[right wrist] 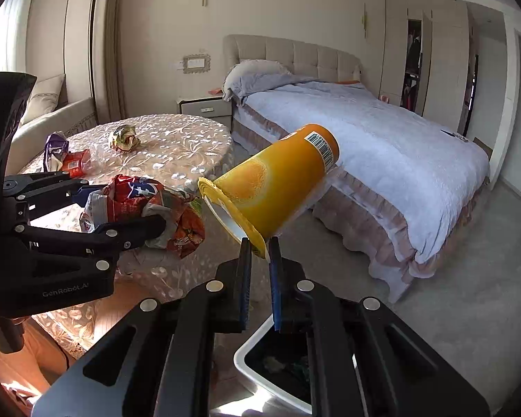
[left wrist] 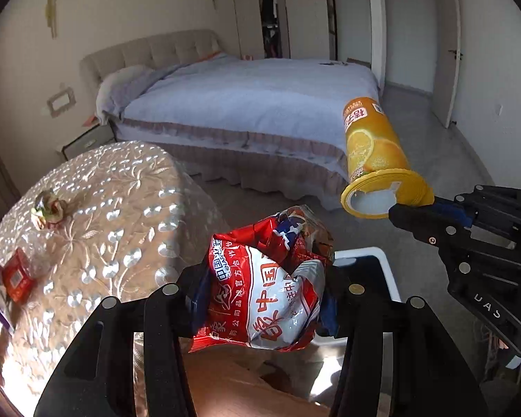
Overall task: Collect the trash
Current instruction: 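Carry the red bag and yellow cup to the bin and release both, then move both tools back over the table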
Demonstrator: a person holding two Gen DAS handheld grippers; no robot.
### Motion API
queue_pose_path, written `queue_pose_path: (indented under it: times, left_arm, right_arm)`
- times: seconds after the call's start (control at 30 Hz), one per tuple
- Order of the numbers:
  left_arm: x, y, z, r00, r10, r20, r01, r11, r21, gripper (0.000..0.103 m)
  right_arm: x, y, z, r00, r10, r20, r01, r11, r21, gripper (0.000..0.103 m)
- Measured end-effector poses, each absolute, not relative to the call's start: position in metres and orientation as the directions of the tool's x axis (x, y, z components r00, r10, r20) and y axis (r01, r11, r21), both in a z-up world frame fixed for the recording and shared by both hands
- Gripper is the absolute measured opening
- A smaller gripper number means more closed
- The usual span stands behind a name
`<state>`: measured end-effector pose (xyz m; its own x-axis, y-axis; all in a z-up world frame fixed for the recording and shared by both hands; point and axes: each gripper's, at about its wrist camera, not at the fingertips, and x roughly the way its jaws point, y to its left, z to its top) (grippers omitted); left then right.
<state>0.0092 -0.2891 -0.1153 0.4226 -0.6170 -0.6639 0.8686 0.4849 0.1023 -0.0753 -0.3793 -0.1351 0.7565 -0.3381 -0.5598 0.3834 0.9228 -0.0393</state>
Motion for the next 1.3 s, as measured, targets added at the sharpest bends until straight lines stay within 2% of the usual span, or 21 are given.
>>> queue_pose_path:
  times: [0.33,0.6,0.63,0.67,0.7,0.73,0.77,0.8,1.03,1.3]
  left_arm:
    - [-0.003,-0.377,-0.221,0.196,-0.492,-0.848,0.961,0.266,0.068,0.050]
    - [0.002,-0.417,-0.287,0.099,-0.371,-0.923,0.980,0.195,0.026,0.051]
    - [0.004,-0.421,-0.294,0.069,-0.355,-0.932,0.984,0.178,0.005,0.056]
    - [0.003,-0.424,-0.301,0.044,-0.337,-0.940,0.986,0.164,-0.013,0.071]
    - [0.000,-0.428,-0.308,0.031,-0.320,-0.947,0.988,0.153,-0.019,0.088]
    - [-0.001,-0.430,-0.313,0.036,-0.308,-0.951,0.990,0.142,-0.008,0.098]
    - [-0.003,-0.431,-0.317,0.041,-0.294,-0.955,0.992,0.127,0.004,0.098]
    - [-0.005,-0.433,-0.322,0.052,-0.286,-0.957,0.993,0.120,0.018,0.098]
    - [-0.008,-0.425,-0.310,0.028,-0.340,-0.940,0.994,0.112,-0.011,0.098]
    - [-0.002,-0.415,-0.284,0.074,-0.396,-0.915,0.991,0.134,0.022,0.098]
  right_arm:
    - [-0.102,-0.435,-0.229,0.559,-0.361,-0.747,0.452,0.887,-0.091,0.011]
    - [-0.110,-0.458,-0.306,0.466,-0.231,-0.854,0.367,0.929,-0.051,0.011]
    - [-0.110,-0.458,-0.314,0.458,-0.218,-0.862,0.348,0.936,-0.052,0.011]
    - [-0.111,-0.459,-0.320,0.450,-0.220,-0.866,0.336,0.940,-0.065,0.012]
    - [-0.112,-0.461,-0.328,0.442,-0.215,-0.871,0.318,0.945,-0.071,0.020]
    - [-0.114,-0.462,-0.335,0.424,-0.203,-0.882,0.305,0.949,-0.072,0.056]
    - [-0.115,-0.462,-0.338,0.414,-0.215,-0.885,0.300,0.950,-0.090,0.100]
    - [-0.117,-0.461,-0.340,0.411,-0.238,-0.880,0.291,0.949,-0.121,0.096]
    - [-0.119,-0.459,-0.335,0.431,-0.244,-0.869,0.262,0.955,-0.138,0.098]
    - [-0.112,-0.455,-0.305,0.499,-0.258,-0.828,0.255,0.956,-0.144,0.098]
